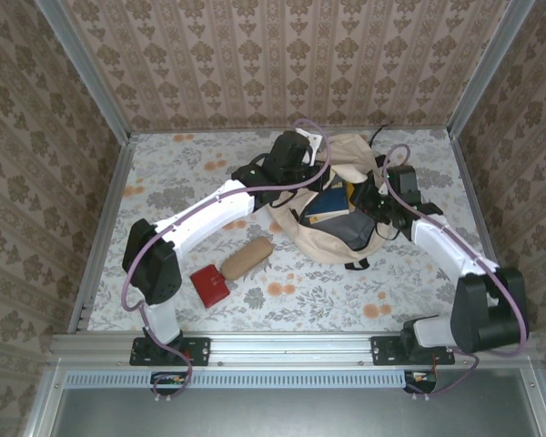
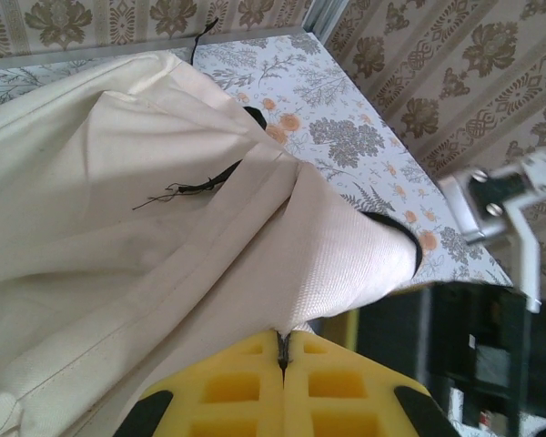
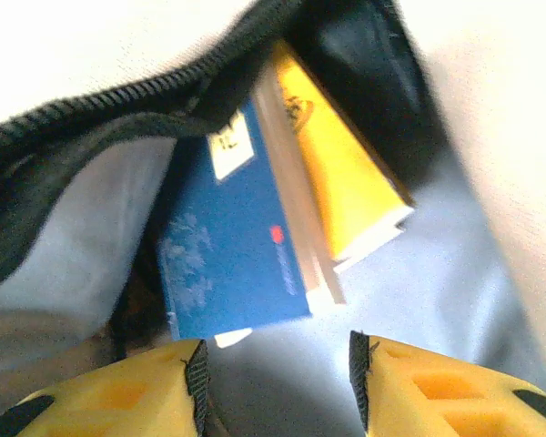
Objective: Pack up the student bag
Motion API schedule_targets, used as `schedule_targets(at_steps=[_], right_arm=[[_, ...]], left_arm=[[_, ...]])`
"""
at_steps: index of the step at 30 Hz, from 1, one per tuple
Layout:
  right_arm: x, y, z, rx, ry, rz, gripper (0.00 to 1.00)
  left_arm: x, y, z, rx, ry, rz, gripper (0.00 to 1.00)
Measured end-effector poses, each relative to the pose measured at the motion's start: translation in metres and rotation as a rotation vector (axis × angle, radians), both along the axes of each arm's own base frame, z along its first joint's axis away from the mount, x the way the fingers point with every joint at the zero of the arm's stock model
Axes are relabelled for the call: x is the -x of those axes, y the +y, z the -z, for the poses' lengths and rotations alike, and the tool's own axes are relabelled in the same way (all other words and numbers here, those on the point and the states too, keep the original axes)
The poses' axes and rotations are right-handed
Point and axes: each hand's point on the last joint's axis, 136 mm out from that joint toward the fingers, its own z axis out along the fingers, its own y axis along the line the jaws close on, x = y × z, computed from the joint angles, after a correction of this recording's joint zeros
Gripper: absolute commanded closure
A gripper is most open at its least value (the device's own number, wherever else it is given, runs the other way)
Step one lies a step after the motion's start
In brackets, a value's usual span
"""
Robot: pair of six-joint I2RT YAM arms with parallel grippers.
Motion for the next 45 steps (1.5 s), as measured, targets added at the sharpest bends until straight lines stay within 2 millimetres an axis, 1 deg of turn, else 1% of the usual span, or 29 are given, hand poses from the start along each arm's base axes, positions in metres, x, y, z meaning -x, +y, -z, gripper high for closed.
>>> schedule_targets(at_steps=[1,5,8,9,11,13,15,17,19,21,24,26,29,32,33,35,36,39,44,45], right_arm=[[0.007,-0.004,0.001,0.014,0.007,0.013,0.52],[0.038,-0.028,0.006,0.098,0.048,0.083,0.48],[0.056,-0.052,-0.001,0.166,0.059,0.150,0.43],[0.062,-0.059,-0.004,0.186,0.059,0.171,0.43],[0.072,-0.070,-0.009,0.219,0.060,0.207,0.40],[0.080,-0.074,-0.012,0.240,0.062,0.215,0.37],[0.083,-0.074,-0.014,0.246,0.065,0.208,0.36],[0.083,-0.069,-0.015,0.228,0.070,0.185,0.34],[0.079,-0.059,-0.016,0.192,0.078,0.145,0.33],[0.075,-0.047,-0.014,0.156,0.092,0.097,0.33],[0.070,-0.021,-0.007,0.115,0.120,0.008,0.33],[0.070,-0.005,-0.001,0.096,0.138,-0.043,0.33],[0.068,0.010,0.003,0.070,0.145,-0.081,0.34],[0.066,0.017,0.004,0.052,0.144,-0.087,0.34],[0.066,0.018,0.005,0.044,0.145,-0.087,0.33],[0.066,0.019,0.009,0.035,0.153,-0.083,0.34],[0.067,0.019,0.011,0.033,0.159,-0.081,0.33],[0.068,0.020,0.022,0.031,0.182,-0.082,0.34],[0.070,0.024,0.042,0.019,0.237,-0.088,0.38],[0.070,0.024,0.046,0.019,0.245,-0.091,0.39]], left_arm=[[0.000,0.000,0.000,0.001,0.002,0.003,0.96],[0.003,-0.001,0.002,0.002,0.017,0.017,0.54],[0.002,0.006,0.006,0.002,0.044,0.009,0.36],[0.001,0.012,0.009,-0.001,0.057,-0.001,0.33],[-0.002,0.029,0.017,-0.008,0.089,-0.033,0.32],[-0.007,0.051,0.027,-0.012,0.127,-0.077,0.32],[-0.015,0.074,0.039,-0.012,0.175,-0.130,0.31],[-0.024,0.096,0.059,-0.012,0.244,-0.186,0.32],[-0.029,0.114,0.079,-0.020,0.309,-0.232,0.34],[-0.030,0.123,0.098,-0.022,0.380,-0.260,0.37],[-0.032,0.122,0.122,-0.010,0.470,-0.270,0.43],[-0.032,0.118,0.141,-0.004,0.535,-0.268,0.46],[-0.035,0.112,0.170,-0.017,0.613,-0.275,0.49],[-0.043,0.107,0.191,-0.034,0.652,-0.292,0.49],[-0.045,0.106,0.196,-0.037,0.660,-0.297,0.50],[-0.051,0.104,0.203,-0.032,0.677,-0.300,0.56],[-0.054,0.102,0.204,-0.026,0.684,-0.299,0.58],[-0.062,0.096,0.208,0.000,0.708,-0.288,0.68],[-0.066,0.095,0.213,0.021,0.745,-0.291,0.97],[-0.067,0.096,0.212,0.023,0.743,-0.291,1.00]])
